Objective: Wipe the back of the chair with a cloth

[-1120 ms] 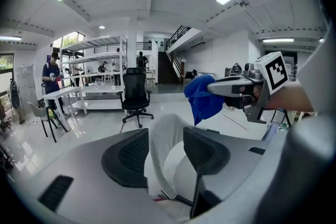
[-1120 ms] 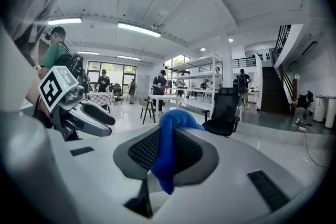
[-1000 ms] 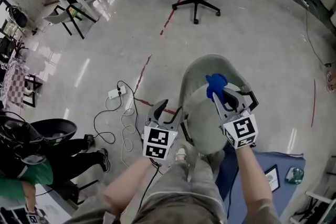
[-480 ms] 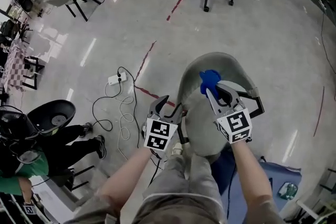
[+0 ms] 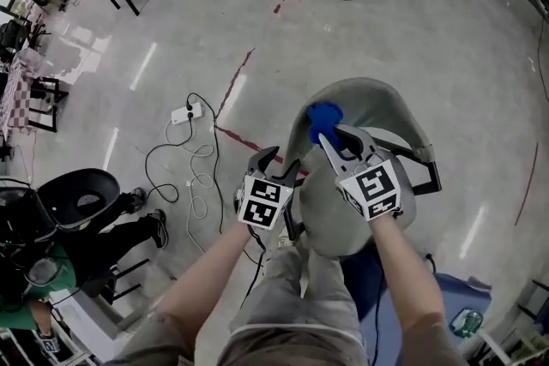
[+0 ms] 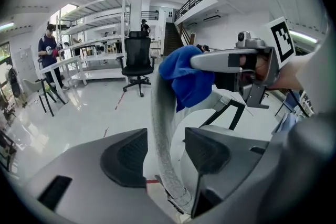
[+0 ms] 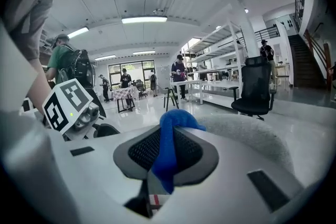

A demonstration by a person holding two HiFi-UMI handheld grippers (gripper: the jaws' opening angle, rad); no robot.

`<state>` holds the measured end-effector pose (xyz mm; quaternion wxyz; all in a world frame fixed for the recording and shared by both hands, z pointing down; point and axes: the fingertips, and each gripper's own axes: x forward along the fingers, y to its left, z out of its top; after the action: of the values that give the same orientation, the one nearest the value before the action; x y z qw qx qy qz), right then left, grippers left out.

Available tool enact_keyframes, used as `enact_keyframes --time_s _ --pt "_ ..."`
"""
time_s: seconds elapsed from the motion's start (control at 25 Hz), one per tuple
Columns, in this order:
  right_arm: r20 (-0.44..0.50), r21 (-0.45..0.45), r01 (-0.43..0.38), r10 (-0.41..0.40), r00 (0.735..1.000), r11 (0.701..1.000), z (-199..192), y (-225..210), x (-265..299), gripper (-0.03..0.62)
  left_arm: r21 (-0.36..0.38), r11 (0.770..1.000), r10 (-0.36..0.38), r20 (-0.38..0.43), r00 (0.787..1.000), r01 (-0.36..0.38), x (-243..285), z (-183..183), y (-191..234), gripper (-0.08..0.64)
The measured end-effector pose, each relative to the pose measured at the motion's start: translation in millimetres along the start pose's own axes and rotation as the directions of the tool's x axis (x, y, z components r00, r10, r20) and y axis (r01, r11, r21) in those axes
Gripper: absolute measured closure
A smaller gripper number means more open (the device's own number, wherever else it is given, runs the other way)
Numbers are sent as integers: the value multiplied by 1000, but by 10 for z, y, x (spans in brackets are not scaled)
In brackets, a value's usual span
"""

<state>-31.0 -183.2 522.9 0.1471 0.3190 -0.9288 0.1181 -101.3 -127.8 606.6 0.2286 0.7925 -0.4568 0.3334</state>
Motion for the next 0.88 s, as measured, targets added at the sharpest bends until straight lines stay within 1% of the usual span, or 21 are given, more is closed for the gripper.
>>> enact_keyframes --time_s 0.04,0.16,0.32,0.44,0.52,0.56,0.64,0.68,0.72,0.8,0.84,0.88 --pt "-4 -5 -13 13 1000 1000 -27 16 52 517 -8 1000 -7 -10 1000 7 46 -42 -4 319" --pt "-22 -17 -42 41 999 999 -117 55 203 517 -29 1000 0 -27 1000 -1 155 -158 34 319" --pt "-39 -17 -51 51 998 999 -219 1 360 517 -58 998 10 -52 999 -14 341 -280 122 319" --pt "-30 1 -51 51 998 999 -270 -72 417 517 -41 999 15 -92 996 -19 442 -385 147 323" --pt "-29 -9 -49 49 998 999 -283 -135 429 517 -20 999 23 -105 994 -25 489 -427 166 381" --pt "-35 -32 -40 39 999 999 -283 -176 423 517 -14 1000 22 -104 994 -23 510 -432 158 396" --pt "-48 -103 -7 2 999 995 -277 -282 391 517 -5 1000 22 -98 995 -23 533 -430 134 442" --pt "-53 -131 13 -20 998 991 -281 -352 367 517 -4 1000 26 -96 995 -26 534 -435 130 448" --pt "-55 -141 36 -44 997 989 -289 -440 334 518 -8 1000 27 -93 995 -28 535 -441 129 454" --pt "-54 -114 117 -123 991 987 -317 -711 212 517 -29 999 16 -87 996 -18 547 -450 114 460" --pt "-52 -91 182 -187 981 979 -345 -906 115 517 -33 999 6 -87 996 -9 552 -452 102 462" --pt "-50 -66 257 -260 964 964 -383 -1125 -3 518 -30 1000 -1 -91 996 -2 549 -460 96 462"
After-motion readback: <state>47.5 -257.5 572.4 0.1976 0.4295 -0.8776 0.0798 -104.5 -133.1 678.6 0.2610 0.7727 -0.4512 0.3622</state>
